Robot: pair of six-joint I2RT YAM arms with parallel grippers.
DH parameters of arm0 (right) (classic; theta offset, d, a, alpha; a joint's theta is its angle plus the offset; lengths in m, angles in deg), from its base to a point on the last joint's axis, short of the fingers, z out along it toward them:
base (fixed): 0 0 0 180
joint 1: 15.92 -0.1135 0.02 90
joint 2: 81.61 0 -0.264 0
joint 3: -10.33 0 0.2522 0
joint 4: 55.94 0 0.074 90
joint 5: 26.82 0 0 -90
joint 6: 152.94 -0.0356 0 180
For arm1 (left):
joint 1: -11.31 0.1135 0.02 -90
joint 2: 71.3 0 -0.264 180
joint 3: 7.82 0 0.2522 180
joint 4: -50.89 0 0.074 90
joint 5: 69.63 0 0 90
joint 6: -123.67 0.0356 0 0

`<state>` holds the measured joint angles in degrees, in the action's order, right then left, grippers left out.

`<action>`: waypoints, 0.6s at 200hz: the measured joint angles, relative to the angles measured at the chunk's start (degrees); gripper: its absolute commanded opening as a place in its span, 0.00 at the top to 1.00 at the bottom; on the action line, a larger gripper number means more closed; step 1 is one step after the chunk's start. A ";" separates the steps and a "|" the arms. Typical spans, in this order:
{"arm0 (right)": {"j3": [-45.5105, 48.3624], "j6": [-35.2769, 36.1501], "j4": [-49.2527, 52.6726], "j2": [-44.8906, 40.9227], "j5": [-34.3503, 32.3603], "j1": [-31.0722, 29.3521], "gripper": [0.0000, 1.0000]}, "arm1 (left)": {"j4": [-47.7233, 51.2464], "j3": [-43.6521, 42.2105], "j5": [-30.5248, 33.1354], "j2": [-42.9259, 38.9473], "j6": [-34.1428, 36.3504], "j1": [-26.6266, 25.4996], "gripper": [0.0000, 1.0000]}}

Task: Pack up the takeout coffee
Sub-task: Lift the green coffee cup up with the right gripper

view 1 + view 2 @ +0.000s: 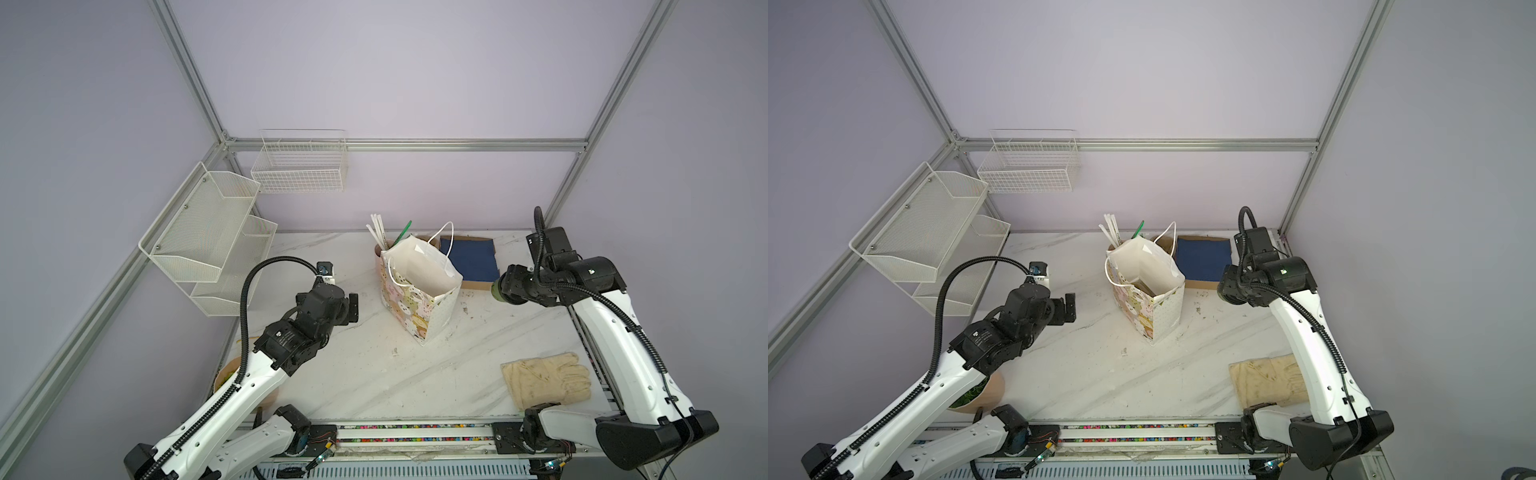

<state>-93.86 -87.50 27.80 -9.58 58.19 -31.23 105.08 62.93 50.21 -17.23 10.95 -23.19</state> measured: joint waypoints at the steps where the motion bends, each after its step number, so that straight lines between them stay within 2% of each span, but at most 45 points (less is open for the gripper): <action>1: -0.17 0.04 -0.02 -0.07 0.00 -0.02 0.31 | 0.00 0.00 0.00 0.00 0.00 0.00 0.00; 120: -11.85 2.89 -2.32 -3.61 6.12 -4.87 0.31 | 0.00 0.00 0.00 0.00 0.00 0.00 0.00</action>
<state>-105.71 -84.61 25.48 -13.18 64.31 -36.11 105.08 62.93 50.21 -17.23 10.95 -23.19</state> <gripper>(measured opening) 0.715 0.997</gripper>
